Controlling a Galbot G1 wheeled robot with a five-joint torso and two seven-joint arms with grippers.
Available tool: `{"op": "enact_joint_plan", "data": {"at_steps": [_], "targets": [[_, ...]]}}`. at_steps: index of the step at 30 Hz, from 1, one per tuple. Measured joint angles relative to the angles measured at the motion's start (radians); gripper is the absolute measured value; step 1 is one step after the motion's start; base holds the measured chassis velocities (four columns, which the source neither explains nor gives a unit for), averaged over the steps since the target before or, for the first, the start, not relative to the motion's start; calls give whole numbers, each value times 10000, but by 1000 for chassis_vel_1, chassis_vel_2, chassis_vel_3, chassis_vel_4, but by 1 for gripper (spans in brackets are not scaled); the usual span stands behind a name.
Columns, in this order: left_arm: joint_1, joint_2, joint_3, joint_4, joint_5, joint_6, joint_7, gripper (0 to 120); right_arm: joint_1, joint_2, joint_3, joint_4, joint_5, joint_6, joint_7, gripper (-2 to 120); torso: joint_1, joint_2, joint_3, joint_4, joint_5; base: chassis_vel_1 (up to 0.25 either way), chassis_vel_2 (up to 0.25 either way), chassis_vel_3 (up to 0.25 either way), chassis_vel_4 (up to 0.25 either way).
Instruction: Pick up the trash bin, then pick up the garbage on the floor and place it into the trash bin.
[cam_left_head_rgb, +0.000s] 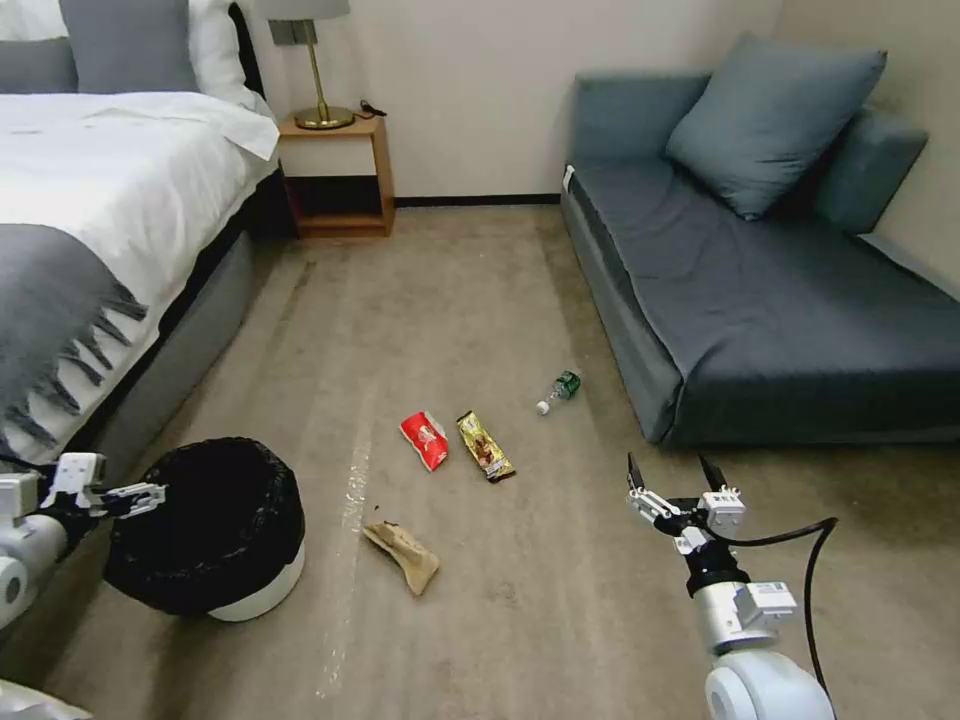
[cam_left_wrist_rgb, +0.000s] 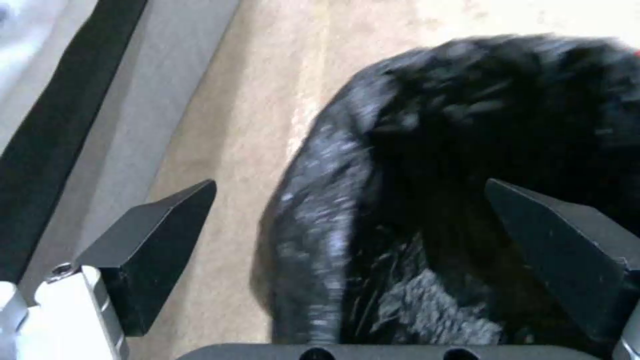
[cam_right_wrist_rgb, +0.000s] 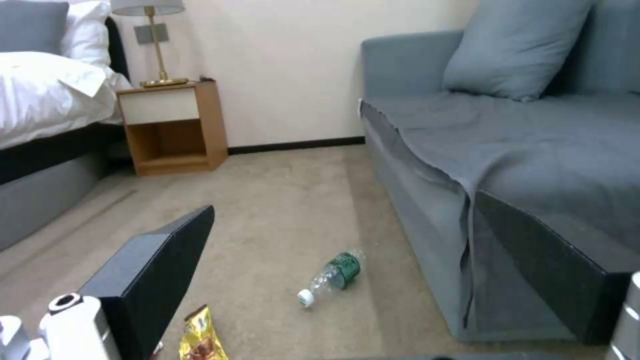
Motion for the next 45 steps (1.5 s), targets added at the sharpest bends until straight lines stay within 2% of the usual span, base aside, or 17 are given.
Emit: {"op": "enact_joint_plan", "data": {"at_steps": [11, 15, 20, 23, 25, 28, 30, 33, 35, 36, 39, 41, 44, 45], "targets": [[-424, 43, 179, 1029, 434, 301, 325, 98, -130, 185, 18, 212, -168, -73, 52, 100, 0, 0, 0, 1, 2, 0, 0, 0, 0], [-541, -153, 246, 1210, 171, 591, 510, 84, -200, 270, -6, 334, -234, -115, 112, 100, -1, 0, -1, 1, 2, 0, 0, 0, 0], [-605, -212, 322, 1387, 237, 669, 654, 72, -269, 285, -4, 359, -240, -114, 134, 100, 0, 0, -1, 1, 2, 0, 0, 0, 0], [-697, -253, 440, 1525, 245, 791, 711, 54, -339, 283, 18, 390, -241, -103, 152, 100, 0, 1, -1, 0, 2, 0, 0, 0, 0], [-709, -277, 446, 1525, 242, 791, 711, 51, -354, 283, 26, 399, -239, -101, 156, 100, 0, 0, -1, 1, 2, 0, 0, 0, 0], [-717, -367, 427, 1471, 240, 811, 710, 36, -416, 252, 60, 427, -210, -93, 165, 100, -1, 0, -1, 2, 7, 0, 0, 0, 0], [-711, -380, 421, 1460, 241, 811, 709, 32, -421, 240, 66, 427, -204, -93, 166, 100, 0, 0, -1, 2, 7, 0, 0, 0, 0], [-592, -480, 416, 1290, 414, 758, 725, 18, -406, 199, 53, 428, -194, -93, 171, 100, -1, 1, -2, 1, 9, 0, 0, 0, 0], [-565, -522, 413, 1225, 470, 745, 725, 16, -390, 199, 34, 427, -198, -93, 171, 100, -1, 1, -2, 2, 8, 0, 0, 0, 0], [-532, -601, 383, 1101, 515, 723, 718, 8, -374, 202, -7, 427, -215, -92, 178, 100, -1, 1, -1, 2, 7, 0, 0, 0, 0], [-496, -662, 312, 959, 481, 720, 595, 5, -380, 203, -47, 430, -266, -89, 182, 100, 0, 1, -2, 0, 4, 0, 0, 0, 0], [-396, -682, 157, 664, 226, 719, 288, 5, -423, 182, -64, 436, -322, -42, 197, 100, 0, 0, 0, 0, -12, 0, 0, 0, 0], [-302, -673, -16, 312, 37, 713, 64, 3, -433, 163, -68, 433, -344, -7, 230, 100, 0, 1, -1, -1, 0, 0, 0, 0, 0], [-225, -666, -161, -38, -138, 720, -148, 3, -436, 155, -68, 402, -414, 62, 261, 100, 0, 0, -1, 2, 2, 0, 0, 0, 0]]}}
